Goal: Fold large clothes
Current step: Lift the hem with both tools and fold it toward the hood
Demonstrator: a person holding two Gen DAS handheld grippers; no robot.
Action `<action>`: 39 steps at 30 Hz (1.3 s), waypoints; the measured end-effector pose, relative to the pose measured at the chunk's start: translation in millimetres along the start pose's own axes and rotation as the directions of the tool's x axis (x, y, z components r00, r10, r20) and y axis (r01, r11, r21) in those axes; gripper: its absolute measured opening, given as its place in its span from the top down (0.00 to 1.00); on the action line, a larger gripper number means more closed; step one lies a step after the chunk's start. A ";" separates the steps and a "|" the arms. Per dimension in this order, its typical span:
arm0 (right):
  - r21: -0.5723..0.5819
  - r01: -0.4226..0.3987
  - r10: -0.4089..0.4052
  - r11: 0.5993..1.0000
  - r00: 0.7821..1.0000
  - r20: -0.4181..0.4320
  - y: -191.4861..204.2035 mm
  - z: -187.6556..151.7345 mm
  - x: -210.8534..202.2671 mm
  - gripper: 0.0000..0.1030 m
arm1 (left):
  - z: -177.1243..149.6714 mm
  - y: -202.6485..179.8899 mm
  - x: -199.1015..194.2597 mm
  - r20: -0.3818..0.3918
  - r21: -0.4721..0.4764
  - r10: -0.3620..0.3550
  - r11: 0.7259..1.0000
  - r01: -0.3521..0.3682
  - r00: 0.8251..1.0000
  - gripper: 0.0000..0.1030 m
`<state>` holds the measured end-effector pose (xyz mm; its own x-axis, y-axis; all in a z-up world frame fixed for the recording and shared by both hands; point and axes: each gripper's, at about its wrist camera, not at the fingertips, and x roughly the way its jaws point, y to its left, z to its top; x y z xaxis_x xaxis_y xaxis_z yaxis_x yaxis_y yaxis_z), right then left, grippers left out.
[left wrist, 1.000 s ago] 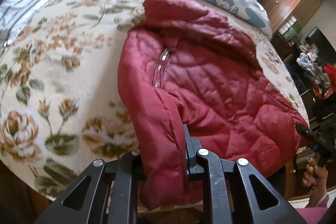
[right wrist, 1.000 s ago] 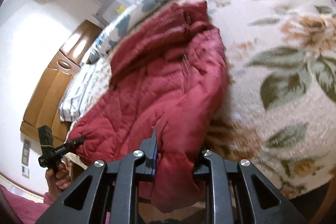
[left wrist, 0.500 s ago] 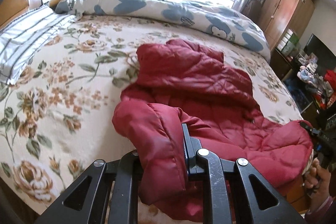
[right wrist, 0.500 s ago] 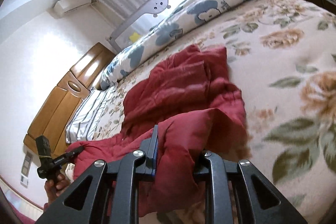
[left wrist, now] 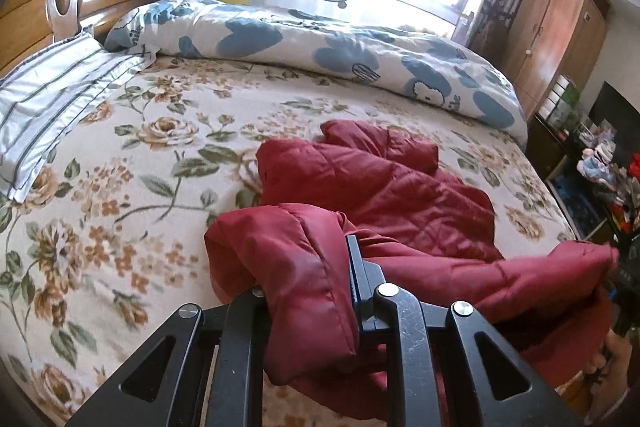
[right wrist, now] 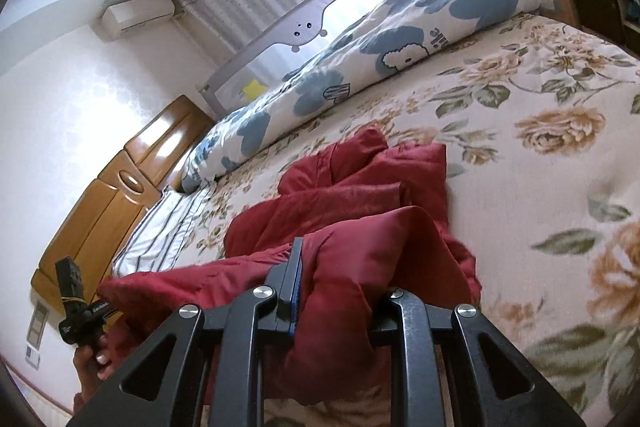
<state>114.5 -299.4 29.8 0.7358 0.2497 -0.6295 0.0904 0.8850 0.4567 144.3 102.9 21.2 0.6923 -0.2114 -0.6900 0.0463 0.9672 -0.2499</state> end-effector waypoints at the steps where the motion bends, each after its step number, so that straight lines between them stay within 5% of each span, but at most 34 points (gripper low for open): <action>1: 0.002 0.002 -0.002 1.000 1.000 0.004 -1.1 3.3 4.0 0.81 | 2.6 -0.6 4.6 0.001 -0.001 0.006 1.000 -0.006 1.000 0.83; 21: 0.030 0.176 -0.177 0.984 0.981 0.075 -29.1 67.2 105.3 0.79 | 83.5 -36.0 134.7 0.017 0.052 0.180 0.982 -0.181 0.983 0.82; 39: 0.056 0.323 -0.324 0.945 0.946 0.012 -76.5 85.1 217.3 0.77 | 123.4 -26.6 309.5 -0.106 0.036 0.287 0.958 -0.285 0.952 0.76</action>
<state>324.5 -346.3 -88.4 0.6747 -0.0556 -0.7360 0.3606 0.8948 0.2630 446.2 29.1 -102.0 0.5963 0.0612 -0.8005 -0.1265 0.9918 -0.0184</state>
